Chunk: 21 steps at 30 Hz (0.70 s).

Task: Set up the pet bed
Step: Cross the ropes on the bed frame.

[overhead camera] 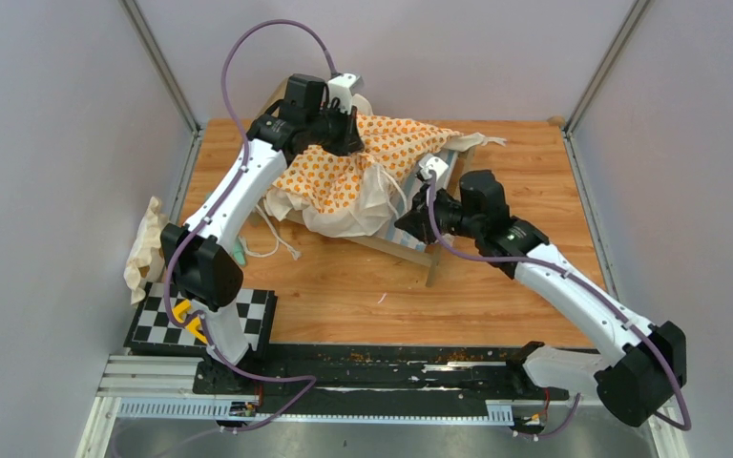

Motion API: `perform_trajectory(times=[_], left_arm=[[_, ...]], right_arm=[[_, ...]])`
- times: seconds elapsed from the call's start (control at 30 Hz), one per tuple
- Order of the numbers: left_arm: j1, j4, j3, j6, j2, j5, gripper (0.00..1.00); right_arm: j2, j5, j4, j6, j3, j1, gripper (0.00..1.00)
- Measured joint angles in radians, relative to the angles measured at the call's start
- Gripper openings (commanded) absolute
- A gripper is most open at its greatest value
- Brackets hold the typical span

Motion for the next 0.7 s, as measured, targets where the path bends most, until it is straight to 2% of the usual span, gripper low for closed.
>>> perform_trajectory(times=[0.3, 0.57, 0.63, 0.7], left_arm=[[0.001, 0.000, 0.000, 0.000, 0.000, 0.018, 0.00], [0.001, 0.000, 0.000, -0.001, 0.003, 0.035, 0.00], [0.001, 0.002, 0.000, -0.001, 0.006, 0.035, 0.00], [0.001, 0.007, -0.002, -0.002, 0.008, 0.039, 0.00]], right_arm=[[-0.043, -0.270, -0.107, 0.259, 0.096, 0.002, 0.00], [-0.024, -0.357, -0.108, 0.433, 0.131, 0.002, 0.01], [-0.009, -0.351, -0.116, 0.439, 0.126, 0.003, 0.13], [-0.002, -0.298, -0.158, 0.427, 0.113, 0.005, 0.31]])
